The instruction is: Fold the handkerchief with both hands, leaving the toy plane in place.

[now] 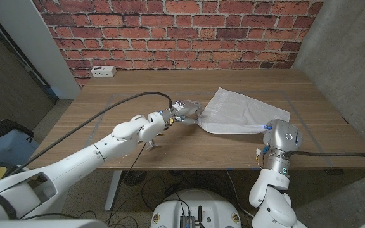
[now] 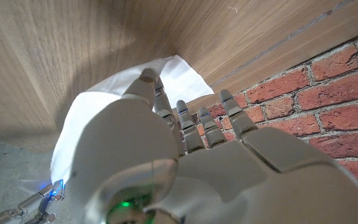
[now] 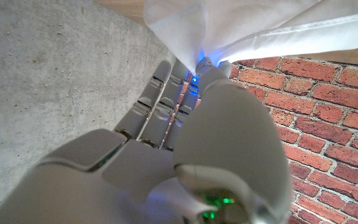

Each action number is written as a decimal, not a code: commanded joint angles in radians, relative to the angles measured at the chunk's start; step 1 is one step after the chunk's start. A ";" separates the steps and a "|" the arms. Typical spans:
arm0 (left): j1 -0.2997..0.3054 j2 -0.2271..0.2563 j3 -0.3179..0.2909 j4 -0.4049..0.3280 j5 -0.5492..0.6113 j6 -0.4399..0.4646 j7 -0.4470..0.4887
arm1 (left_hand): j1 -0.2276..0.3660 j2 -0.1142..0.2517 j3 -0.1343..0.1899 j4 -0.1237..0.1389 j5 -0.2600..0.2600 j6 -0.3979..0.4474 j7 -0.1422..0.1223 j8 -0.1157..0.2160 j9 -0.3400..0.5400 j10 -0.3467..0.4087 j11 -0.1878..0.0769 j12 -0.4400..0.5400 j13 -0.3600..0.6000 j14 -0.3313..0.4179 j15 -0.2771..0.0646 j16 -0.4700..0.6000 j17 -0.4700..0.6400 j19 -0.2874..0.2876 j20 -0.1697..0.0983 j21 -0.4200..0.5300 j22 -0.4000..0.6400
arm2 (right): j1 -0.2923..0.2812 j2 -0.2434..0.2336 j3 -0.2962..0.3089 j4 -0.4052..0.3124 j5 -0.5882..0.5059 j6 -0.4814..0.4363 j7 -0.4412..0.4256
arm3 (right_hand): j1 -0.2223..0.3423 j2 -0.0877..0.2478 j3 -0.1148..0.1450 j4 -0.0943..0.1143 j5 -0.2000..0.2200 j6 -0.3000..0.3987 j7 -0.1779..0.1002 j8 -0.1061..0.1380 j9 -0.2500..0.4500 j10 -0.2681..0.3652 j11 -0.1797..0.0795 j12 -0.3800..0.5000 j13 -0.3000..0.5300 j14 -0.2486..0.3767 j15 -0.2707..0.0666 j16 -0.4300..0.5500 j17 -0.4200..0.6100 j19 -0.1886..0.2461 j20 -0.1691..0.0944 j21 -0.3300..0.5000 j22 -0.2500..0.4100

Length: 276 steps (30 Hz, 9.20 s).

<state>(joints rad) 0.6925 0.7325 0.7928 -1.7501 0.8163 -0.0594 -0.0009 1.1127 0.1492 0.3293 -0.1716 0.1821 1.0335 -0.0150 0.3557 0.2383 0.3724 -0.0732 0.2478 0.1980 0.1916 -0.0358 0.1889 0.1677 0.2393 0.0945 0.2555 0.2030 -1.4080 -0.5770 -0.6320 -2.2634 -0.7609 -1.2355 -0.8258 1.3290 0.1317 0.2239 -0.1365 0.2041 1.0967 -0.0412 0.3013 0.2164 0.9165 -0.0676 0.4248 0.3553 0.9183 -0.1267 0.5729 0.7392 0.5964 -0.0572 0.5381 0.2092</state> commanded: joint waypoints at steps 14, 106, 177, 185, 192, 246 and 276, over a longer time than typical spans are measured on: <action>0.089 0.067 -0.112 -0.111 -0.093 -0.012 0.072 | 0.027 0.001 0.008 0.001 0.008 0.018 0.050 0.012 0.050 -0.002 0.005 -0.009 0.003 0.003 -0.032 -0.001 0.004 -0.007 0.017 0.004 0.005 | -0.071 0.019 0.042 -0.049 0.055 -0.011 -0.101 | -0.013 -0.002 0.007 -0.005 0.008 -0.002 0.000 -0.003 0.014 -0.003 0.002 -0.007 0.008 0.009 -0.105 -0.020 0.005 -0.009 0.006 0.015 -0.002; -0.100 -0.025 -0.090 -0.002 -0.205 -0.015 -0.069 | 0.047 -0.012 0.009 0.005 0.017 0.020 0.058 0.066 0.155 0.020 0.002 -0.014 0.006 -0.010 -0.026 -0.006 0.003 -0.018 0.020 0.013 0.007 | 0.031 -0.234 0.082 -0.205 0.176 -0.090 0.221 | -0.274 -0.047 -0.055 0.092 0.011 -0.152 -0.018 -0.086 0.005 -0.164 0.014 -0.119 0.014 -0.152 -0.077 -0.163 0.013 -0.106 0.071 0.034 -0.019; 0.072 -0.105 -0.188 0.172 -0.390 -0.247 0.425 | 0.018 0.021 -0.006 0.038 -0.007 -0.042 -0.017 0.047 0.167 0.025 0.004 -0.013 0.013 0.026 -0.048 0.012 0.015 -0.001 0.029 0.032 0.012 | 0.664 -0.451 -0.276 -0.227 0.776 -0.143 0.579 | -0.381 -0.095 -0.130 0.068 0.121 -0.649 -0.067 -0.115 -0.007 -0.698 0.054 -0.237 -0.005 -0.708 0.108 -0.369 -0.110 -0.417 0.176 -0.150 -0.023; 0.079 -0.103 -0.194 0.167 -0.403 -0.248 0.411 | 0.014 0.021 -0.006 0.041 -0.007 -0.043 -0.018 0.046 0.166 0.026 0.004 -0.013 0.014 0.025 -0.049 0.010 0.016 -0.001 0.028 0.033 0.012 | 0.703 -0.436 -0.315 -0.181 0.787 -0.104 0.568 | -0.387 -0.088 -0.133 0.071 0.123 -0.659 -0.065 -0.115 -0.007 -0.700 0.055 -0.233 -0.008 -0.709 0.109 -0.362 -0.111 -0.418 0.178 -0.155 -0.023; 0.091 -0.100 -0.202 0.155 -0.401 -0.241 0.418 | 0.011 0.021 -0.006 0.042 -0.007 -0.041 -0.018 0.047 0.165 0.024 0.005 -0.014 0.015 0.023 -0.049 0.009 0.016 -0.002 0.028 0.034 0.013 | 0.757 -0.438 -0.361 -0.168 0.793 -0.109 0.598 | -0.380 -0.082 -0.134 0.063 0.126 -0.608 -0.061 -0.092 -0.007 -0.685 0.052 -0.223 -0.012 -0.700 0.107 -0.352 -0.116 -0.411 0.180 -0.159 -0.023; 0.113 -0.105 -0.210 0.129 -0.378 -0.200 0.448 | 0.011 0.025 -0.005 0.038 -0.007 -0.045 -0.012 0.053 0.171 0.010 0.007 -0.019 0.019 0.015 -0.051 0.005 0.016 -0.006 0.024 0.041 0.016 | 0.795 -0.661 -0.333 -0.193 1.513 0.098 0.275 | -0.367 -0.072 -0.124 0.040 0.129 -0.333 -0.077 -0.058 -0.018 -0.600 0.032 -0.218 -0.059 -0.677 0.099 -0.329 -0.160 -0.416 0.174 -0.229 -0.023; 0.165 -0.067 -0.241 0.084 -0.404 -0.176 0.439 | 0.024 0.012 -0.005 0.021 -0.007 -0.009 0.003 0.065 0.163 0.007 0.003 -0.019 0.020 0.009 -0.049 0.002 0.012 -0.012 0.020 0.045 0.016 | 0.267 -0.466 0.002 -0.262 0.992 0.032 0.006 | -0.157 0.006 -0.034 -0.017 0.123 -0.017 0.012 0.074 0.027 -0.375 -0.011 -0.141 -0.062 -0.510 -0.003 -0.254 -0.160 -0.261 0.110 -0.204 -0.021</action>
<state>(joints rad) 0.8328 0.6539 0.5662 -1.6489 0.4280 -0.2550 0.4437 1.1192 0.1640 0.3220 -0.1450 0.1763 0.9811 -0.0125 0.4083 0.3094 0.3830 -0.0660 0.2277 0.2166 0.2038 -0.0409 0.1936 0.1766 0.2265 0.1211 0.2970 0.2165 -0.9580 -1.0846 -0.7544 -2.5088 0.3625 -1.2309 -0.7350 1.1612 0.1371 0.1817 -0.1538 0.3318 1.0788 -0.0369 0.3670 0.2209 0.5307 -0.0857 0.2778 0.2905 0.3988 -0.0425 0.3183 0.5789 0.3272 0.0482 0.3292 0.1859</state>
